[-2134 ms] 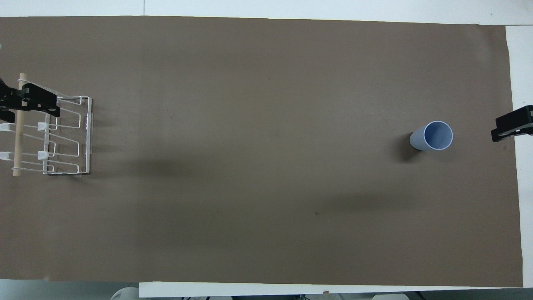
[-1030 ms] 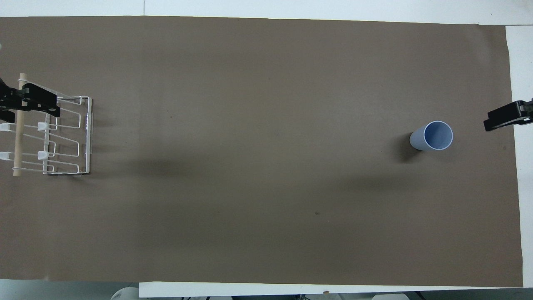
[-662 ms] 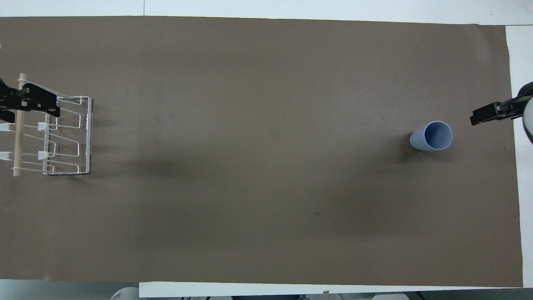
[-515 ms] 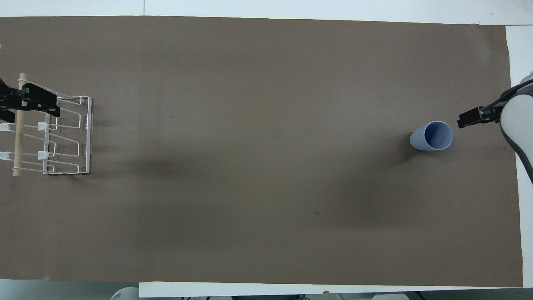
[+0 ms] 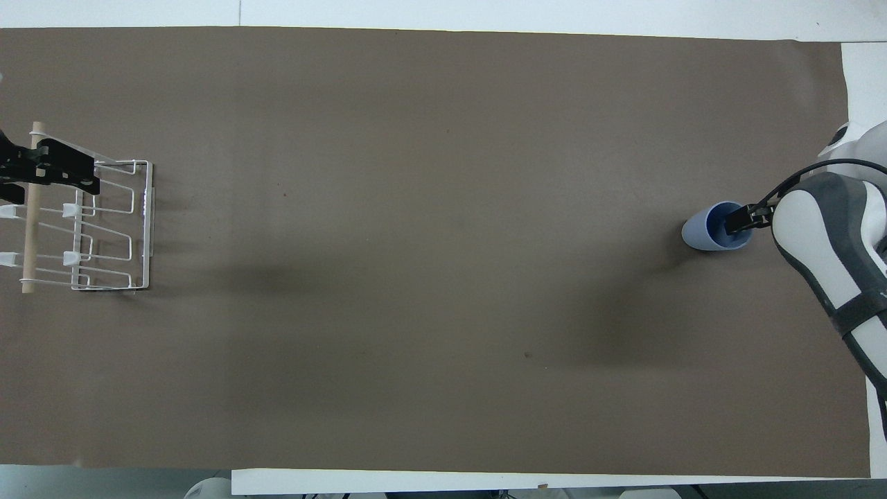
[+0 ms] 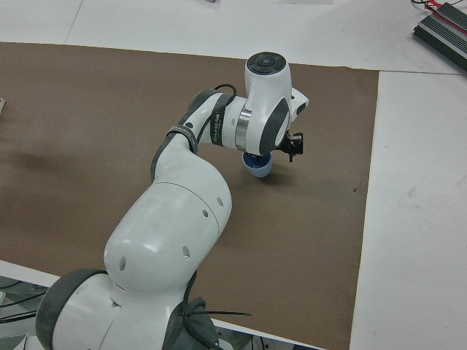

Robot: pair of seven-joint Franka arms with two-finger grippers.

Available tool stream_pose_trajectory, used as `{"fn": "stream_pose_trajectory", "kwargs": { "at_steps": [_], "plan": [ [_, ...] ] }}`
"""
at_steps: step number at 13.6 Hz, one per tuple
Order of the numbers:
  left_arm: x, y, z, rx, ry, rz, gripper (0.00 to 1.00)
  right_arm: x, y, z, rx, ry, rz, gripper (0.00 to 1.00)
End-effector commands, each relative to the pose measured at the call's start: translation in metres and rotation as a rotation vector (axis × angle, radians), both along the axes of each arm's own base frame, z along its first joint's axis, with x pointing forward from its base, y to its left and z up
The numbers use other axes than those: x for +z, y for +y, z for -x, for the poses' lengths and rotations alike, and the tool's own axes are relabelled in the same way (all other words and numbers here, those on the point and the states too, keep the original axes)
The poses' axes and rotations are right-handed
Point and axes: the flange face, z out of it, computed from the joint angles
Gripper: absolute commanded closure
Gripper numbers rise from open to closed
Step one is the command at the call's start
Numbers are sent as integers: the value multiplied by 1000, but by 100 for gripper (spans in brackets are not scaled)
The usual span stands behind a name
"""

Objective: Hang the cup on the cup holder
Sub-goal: 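Reach the right gripper to the blue cup rim and grasp it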

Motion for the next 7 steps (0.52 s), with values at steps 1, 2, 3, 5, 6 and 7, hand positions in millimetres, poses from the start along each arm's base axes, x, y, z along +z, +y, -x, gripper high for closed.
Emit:
{"fn": "stream_pose_trajectory", "kwargs": {
  "at_steps": [1, 2, 3, 5, 6, 7],
  "plan": [
    [3, 3, 8, 13, 3, 5, 0, -1, 4, 13, 5, -7, -20, 21],
    [2, 3, 8, 14, 4, 5, 0, -1, 5, 13, 6, -6, -20, 30],
    [2, 3, 8, 13, 4, 5, 0, -1, 5, 13, 11, -6, -21, 39],
    [3, 3, 8, 13, 3, 5, 0, 1, 4, 12, 26, -12, -22, 56],
    [2, 3, 8, 12, 4, 3, 0, 1, 4, 12, 26, -12, -22, 62],
    [2, 3, 8, 13, 4, 5, 0, 1, 4, 11, 26, -13, -22, 70]
  ]
}}
